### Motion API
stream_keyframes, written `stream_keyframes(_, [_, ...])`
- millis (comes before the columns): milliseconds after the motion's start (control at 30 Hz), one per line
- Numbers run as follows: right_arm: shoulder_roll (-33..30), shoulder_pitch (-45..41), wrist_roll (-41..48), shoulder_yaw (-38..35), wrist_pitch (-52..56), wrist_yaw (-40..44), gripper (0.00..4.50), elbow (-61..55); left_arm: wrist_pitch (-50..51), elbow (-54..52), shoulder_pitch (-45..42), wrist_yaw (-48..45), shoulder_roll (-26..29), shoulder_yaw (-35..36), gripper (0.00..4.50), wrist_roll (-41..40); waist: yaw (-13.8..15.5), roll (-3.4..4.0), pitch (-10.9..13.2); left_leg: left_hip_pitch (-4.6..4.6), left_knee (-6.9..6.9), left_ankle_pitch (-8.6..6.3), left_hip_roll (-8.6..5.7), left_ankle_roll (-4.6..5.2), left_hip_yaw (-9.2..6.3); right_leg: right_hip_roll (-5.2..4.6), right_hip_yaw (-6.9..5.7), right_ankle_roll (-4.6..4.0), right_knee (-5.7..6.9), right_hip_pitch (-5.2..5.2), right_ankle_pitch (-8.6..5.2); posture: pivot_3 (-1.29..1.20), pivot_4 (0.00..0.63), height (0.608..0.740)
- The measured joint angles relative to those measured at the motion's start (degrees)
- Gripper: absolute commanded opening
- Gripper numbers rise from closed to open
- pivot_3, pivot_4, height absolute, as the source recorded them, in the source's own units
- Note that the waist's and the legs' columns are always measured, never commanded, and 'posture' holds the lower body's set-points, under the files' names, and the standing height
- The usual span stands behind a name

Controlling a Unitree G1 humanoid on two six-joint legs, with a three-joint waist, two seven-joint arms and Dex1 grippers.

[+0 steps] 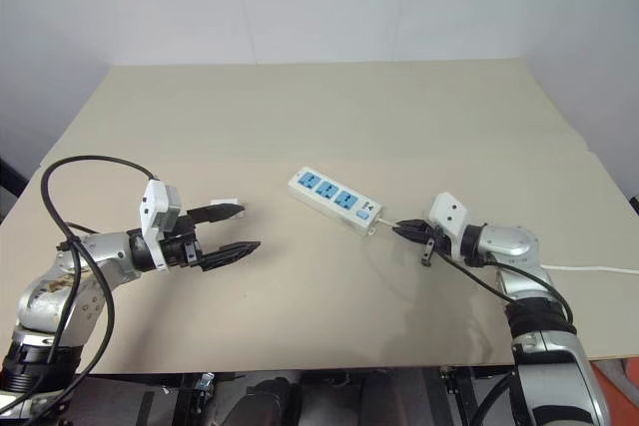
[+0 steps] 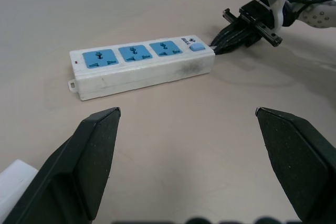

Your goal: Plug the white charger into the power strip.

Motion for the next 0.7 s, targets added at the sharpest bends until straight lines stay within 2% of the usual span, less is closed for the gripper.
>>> stream_keyframes(133, [-2.88, 7.08, 3.72, -1.06, 1.07, 3.0, 0.04, -8.83, 1.05, -0.16, -0.09, -3.41, 1.05, 1.26, 4.5, -3.9, 0.08, 0.0, 0.0, -0.51, 0.14, 0.05, -0.02, -0.08, 0.08, -0.03, 0.1, 0.03, 0.22, -0.64, 0.03, 0.0, 0.15, 0.74])
stream_keyframes(233, [-4.97, 13.12, 5.27, -3.04, 1.07, 3.3, 0.04, -15.47, 1.11, -0.12, -0.05, -3.5, 2.1, 1.64, 4.5, -4.13, 0.16, 0.0, 0.0, -0.51, 0.11, 0.03, -0.01, -0.05, 0.1, -0.02, 0.1, 0.03, 0.22, -0.65, 0.02, 0.0, 0.15, 0.74])
stream_keyframes(467, [-4.13, 17.68, 5.02, -3.69, 1.05, -0.2, 0.04, -19.35, 0.89, 0.77, -0.07, -3.88, 4.03, 1.25, 4.5, -1.26, -0.17, -0.01, -0.01, -0.4, 0.11, -0.03, -0.02, 0.06, 0.33, 0.0, 0.25, 0.03, 0.27, -0.65, 0.05, 0.0, 0.15, 0.74])
stream_keyframes(700, [-2.87, 17.92, 8.03, -4.4, 4.1, -1.95, 2.44, -24.05, 0.45, 2.63, -1.16, -5.02, 4.86, 0.32, 4.5, 0.79, 0.14, -0.01, 0.0, -0.43, 0.12, -0.02, 0.0, 0.05, 0.34, -0.01, 0.25, 0.05, 0.24, -0.65, 0.06, 0.0, 0.15, 0.74])
